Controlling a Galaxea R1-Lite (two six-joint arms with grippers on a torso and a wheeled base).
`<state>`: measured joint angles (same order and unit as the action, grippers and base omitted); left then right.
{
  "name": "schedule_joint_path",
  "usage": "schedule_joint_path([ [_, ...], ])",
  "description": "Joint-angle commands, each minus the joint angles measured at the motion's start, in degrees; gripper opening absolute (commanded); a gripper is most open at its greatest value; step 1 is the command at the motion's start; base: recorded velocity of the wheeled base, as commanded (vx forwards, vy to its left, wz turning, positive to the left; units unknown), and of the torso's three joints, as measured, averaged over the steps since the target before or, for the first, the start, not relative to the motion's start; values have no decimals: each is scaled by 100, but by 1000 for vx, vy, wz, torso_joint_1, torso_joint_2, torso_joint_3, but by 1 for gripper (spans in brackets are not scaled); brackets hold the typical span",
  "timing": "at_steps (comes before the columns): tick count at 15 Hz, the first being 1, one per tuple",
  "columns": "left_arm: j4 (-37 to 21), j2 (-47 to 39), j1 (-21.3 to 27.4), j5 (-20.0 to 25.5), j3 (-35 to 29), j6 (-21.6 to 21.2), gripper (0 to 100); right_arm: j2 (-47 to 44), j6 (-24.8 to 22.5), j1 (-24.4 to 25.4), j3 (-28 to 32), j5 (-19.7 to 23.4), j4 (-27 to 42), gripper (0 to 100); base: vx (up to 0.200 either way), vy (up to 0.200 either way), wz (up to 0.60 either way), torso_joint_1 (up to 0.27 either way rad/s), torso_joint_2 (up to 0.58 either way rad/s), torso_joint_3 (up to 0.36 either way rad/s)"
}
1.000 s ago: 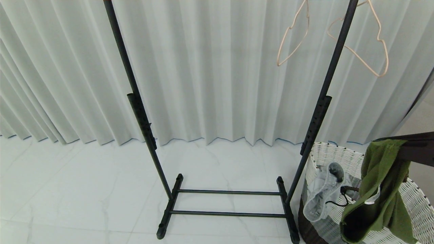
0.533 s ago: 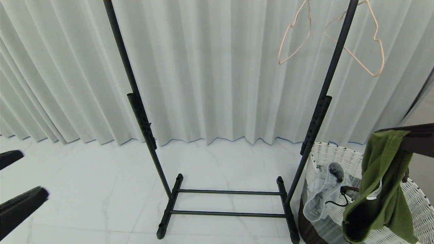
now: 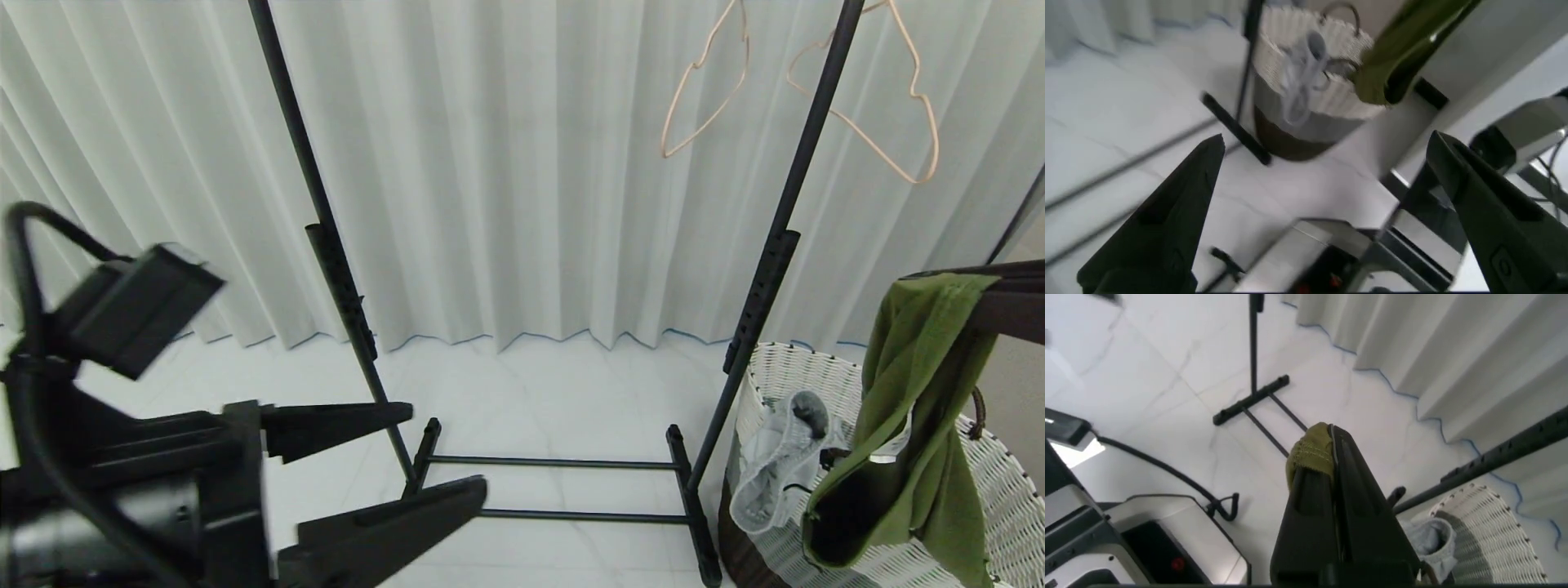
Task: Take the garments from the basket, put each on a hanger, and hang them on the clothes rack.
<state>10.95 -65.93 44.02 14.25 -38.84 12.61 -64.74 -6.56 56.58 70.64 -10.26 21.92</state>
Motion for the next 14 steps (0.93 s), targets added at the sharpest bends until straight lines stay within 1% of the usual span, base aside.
schedule_joint_path([
  [1,435,-1335,924,-467,-317,489,100,50,-3,64,37,-2,-3,0,0,0,0,0,0,0],
  [2,628,-1801,1232,-740,-502,787,100,94,5,64,37,7,-3,0,0,0,0,0,0,0],
  [4,962,-2539,1654,-1047,-774,1113,100,155,120,64,28,-2,5,0,0,0,0,0,0,0],
  [5,1120,-2873,1821,-1153,-871,1236,100,164,129,64,37,-2,5,0,0,0,0,0,0,0],
  [7,1595,-3647,2093,-1399,-1047,1649,100,164,137,64,28,-2,14,0,0,0,0,0,0,0],
  [8,1929,-4033,2199,-1548,-1179,1737,100,164,155,64,11,-2,14,0,0,0,0,0,0,0],
  [9,2280,-4367,2286,-1733,-1302,1728,100,155,172,64,2,-2,23,0,0,0,0,0,0,0],
  [10,2395,-4482,2304,-1803,-1354,1719,100,155,190,64,2,-2,23,0,0,0,0,0,0,0],
  [11,2729,-4780,2304,-1891,-1513,1710,100,129,199,64,11,7,23,0,0,0,0,0,0,0],
  [12,2852,-4903,2260,-1891,-1565,1701,100,111,199,64,11,7,14,0,0,0,0,0,0,0],
  [14,2896,-5000,2181,-1891,-1609,1693,100,102,199,64,2,7,14,0,0,0,0,0,0,0],
])
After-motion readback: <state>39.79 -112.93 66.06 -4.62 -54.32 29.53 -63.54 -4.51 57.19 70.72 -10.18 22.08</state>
